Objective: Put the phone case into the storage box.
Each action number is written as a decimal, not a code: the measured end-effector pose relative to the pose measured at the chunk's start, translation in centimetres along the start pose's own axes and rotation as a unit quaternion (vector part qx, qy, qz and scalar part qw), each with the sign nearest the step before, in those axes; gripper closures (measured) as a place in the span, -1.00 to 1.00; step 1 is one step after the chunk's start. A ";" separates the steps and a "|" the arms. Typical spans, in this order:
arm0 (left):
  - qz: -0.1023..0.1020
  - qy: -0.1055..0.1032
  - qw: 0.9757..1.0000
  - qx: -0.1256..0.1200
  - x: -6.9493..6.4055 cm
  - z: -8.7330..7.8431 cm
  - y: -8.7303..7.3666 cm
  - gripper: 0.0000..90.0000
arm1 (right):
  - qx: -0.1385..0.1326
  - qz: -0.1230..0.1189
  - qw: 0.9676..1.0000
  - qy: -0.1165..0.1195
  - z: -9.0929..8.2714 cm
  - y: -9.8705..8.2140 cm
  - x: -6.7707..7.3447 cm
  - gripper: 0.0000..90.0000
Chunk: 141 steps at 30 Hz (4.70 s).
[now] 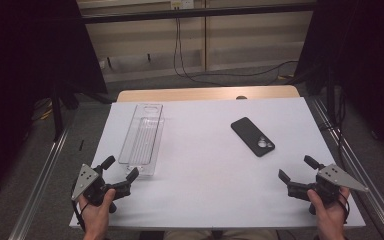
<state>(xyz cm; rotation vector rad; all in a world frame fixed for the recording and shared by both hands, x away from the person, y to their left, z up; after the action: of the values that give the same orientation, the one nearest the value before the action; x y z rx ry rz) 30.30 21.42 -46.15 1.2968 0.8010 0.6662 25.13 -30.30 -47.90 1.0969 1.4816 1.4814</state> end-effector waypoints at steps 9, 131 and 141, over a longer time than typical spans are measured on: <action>0.002 0.003 1.000 0.008 -0.3 0.1 -0.1 -0.94 | 0.005 0.005 1.000 0.002 -0.3 -0.2 -0.1 -1.00; 0.006 -0.003 1.000 0.017 -0.1 -0.4 -0.3 -0.93 | 0.045 -0.041 0.998 0.005 20.5 3.7 -3.1 -0.19; 0.007 -0.005 1.000 0.016 -0.1 -0.4 -0.3 -0.93 | 0.065 -0.022 0.997 0.022 20.5 3.7 -3.4 0.64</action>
<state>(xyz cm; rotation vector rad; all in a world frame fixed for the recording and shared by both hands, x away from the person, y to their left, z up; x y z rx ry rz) 29.89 21.49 -46.43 1.3350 0.7984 0.6595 45.71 -26.52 -45.30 1.1076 1.6408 1.4035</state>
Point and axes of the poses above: each handheld gripper's, and its own axes: z roughly forward along the jaws, y roughly out of its top, x roughly to its left, the point moved 6 cm from there along z, roughly forward along the jaws, and after that the axes turned 11 degrees about -x, right-handed, at the moved point
